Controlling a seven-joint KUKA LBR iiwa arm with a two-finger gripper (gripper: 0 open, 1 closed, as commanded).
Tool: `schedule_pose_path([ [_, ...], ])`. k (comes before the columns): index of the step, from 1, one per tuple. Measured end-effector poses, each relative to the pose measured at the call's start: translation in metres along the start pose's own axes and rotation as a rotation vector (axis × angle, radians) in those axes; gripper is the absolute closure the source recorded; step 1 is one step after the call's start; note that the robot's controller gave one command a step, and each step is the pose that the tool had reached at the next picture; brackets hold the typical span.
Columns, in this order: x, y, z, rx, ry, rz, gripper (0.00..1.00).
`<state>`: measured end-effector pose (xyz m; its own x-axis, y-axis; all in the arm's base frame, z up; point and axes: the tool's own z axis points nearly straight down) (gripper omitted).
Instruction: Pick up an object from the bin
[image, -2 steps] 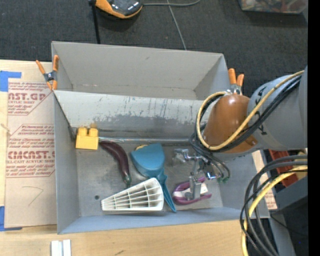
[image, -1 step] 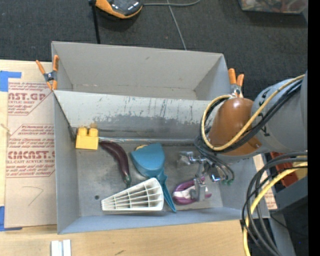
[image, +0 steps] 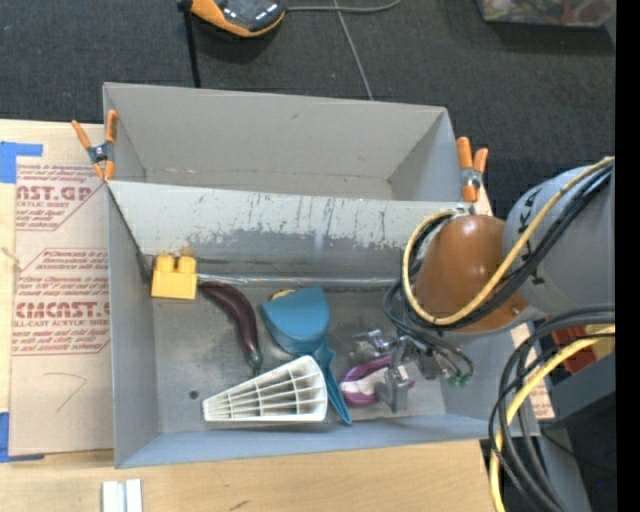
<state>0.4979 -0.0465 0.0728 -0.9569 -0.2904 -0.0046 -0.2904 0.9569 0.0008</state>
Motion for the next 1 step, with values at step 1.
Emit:
schedule_pose_path([
  [1, -0.0002, 0.0001, -0.0001, 0.000, -0.001, 0.000, 1.00],
])
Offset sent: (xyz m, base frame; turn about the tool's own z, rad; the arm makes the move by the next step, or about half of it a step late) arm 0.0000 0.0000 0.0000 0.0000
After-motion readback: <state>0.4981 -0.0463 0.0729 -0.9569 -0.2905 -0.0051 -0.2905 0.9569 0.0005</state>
